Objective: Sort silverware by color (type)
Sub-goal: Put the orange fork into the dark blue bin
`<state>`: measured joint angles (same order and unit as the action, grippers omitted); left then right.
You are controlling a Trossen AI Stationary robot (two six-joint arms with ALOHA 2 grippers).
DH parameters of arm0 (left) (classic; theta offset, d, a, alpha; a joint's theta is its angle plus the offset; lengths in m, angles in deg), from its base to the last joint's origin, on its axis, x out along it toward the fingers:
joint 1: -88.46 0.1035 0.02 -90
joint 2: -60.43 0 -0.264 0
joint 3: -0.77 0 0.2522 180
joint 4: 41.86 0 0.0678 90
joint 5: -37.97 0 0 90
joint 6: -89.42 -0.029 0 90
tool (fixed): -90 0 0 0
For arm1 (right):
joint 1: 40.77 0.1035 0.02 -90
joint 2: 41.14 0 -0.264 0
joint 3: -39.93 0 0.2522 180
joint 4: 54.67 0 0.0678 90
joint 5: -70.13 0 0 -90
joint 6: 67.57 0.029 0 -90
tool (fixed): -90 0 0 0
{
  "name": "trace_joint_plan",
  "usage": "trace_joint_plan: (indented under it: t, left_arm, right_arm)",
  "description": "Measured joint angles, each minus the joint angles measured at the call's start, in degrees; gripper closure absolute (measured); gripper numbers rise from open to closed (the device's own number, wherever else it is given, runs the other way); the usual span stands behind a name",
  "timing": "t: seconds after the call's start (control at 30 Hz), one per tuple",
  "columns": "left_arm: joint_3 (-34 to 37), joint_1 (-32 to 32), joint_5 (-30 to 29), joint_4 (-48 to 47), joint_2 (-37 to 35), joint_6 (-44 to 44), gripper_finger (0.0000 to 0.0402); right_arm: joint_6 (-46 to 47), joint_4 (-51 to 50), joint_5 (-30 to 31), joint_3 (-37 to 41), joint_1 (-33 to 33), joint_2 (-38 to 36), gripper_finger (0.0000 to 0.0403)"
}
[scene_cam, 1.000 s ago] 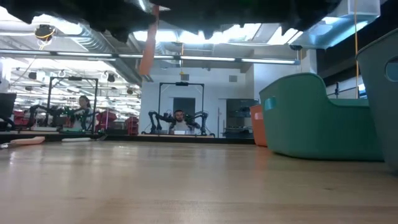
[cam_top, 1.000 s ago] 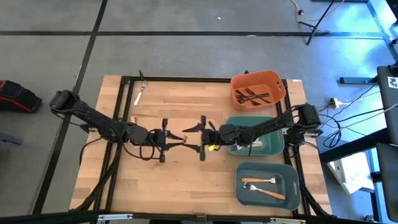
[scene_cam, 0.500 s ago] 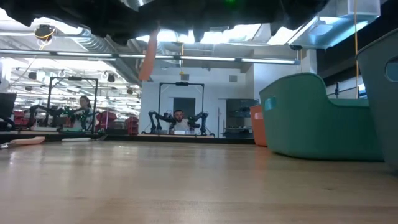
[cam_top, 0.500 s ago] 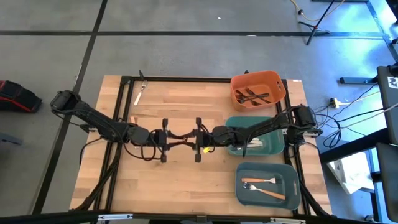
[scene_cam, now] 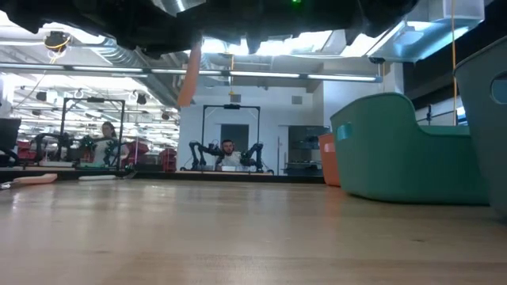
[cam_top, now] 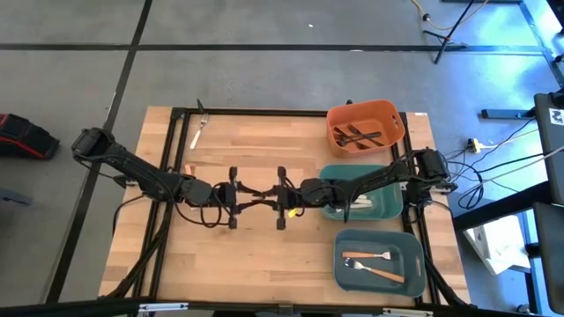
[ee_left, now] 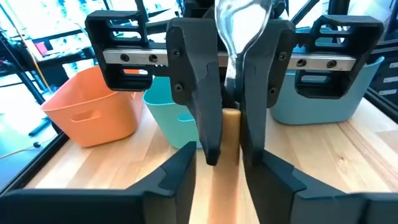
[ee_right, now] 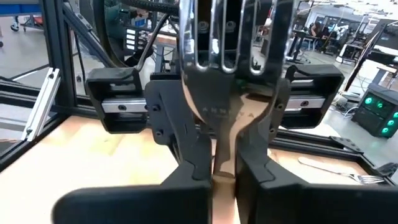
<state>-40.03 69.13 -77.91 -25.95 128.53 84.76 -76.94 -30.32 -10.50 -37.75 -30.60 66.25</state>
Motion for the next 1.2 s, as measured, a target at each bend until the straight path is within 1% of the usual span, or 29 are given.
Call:
trace_joint_plan:
  t: [0.1,0.2,0.3,0.43,0.5,0.67,0.73,0.83,0.93,1.07,1.2]
  left_arm:
    - [0.0,-0.6,0.0,-0.8,-0.2,0.2,0.0264]
    - [-0.2,-1.3,0.1,-1.3,-0.4,1.6,0.0262]
    - [-0.2,-2.4,0.3,-1.9,-0.3,3.1,0.0261]
    - [-0.2,-3.7,0.2,-2.0,-0.3,3.7,0.0261]
    - [-0.2,-4.2,0.2,-2.0,-0.3,5.5,0.0261]
    - [-0.2,-5.3,0.1,-2.1,-0.3,9.1,0.0261]
    - [-0.2,-5.8,0.0,-2.1,0.0,9.4,0.0261]
    - [-0.1,-6.6,0.0,-2.3,0.7,11.7,0.0261]
    - [-0.1,-7.0,0.0,-2.3,2.1,14.0,0.0261]
    - [-0.1,-7.1,-0.1,-2.1,4.3,15.8,0.0261]
    - [-0.1,-6.9,-0.1,-1.7,6.3,16.3,0.0261]
  right_arm:
    - [-0.3,-4.5,0.8,0.0,0.9,-1.4,0.0392]
    - [-2.2,-12.2,6.1,0.2,3.2,-4.3,0.0383]
    - [-3.0,-18.6,11.2,0.2,6.5,-8.5,0.0386]
    - [-1.0,-28.5,15.0,0.1,11.0,-14.0,0.0392]
    - [1.4,-34.1,16.5,0.2,13.2,-16.9,0.0390]
    - [9.3,-47.6,17.2,0.1,16.9,-25.3,0.0382]
    - [12.1,-53.6,17.6,0.1,17.7,-28.3,0.0386]
    - [15.8,-63.0,20.3,0.1,18.5,-32.8,0.0389]
    - [21.8,-73.1,21.5,0.1,18.3,-36.4,0.0385]
    - [29.1,-84.3,22.2,0.1,18.3,-38.9,0.0382]
    - [36.2,-92.8,20.1,0.1,18.3,-39.0,0.0388]
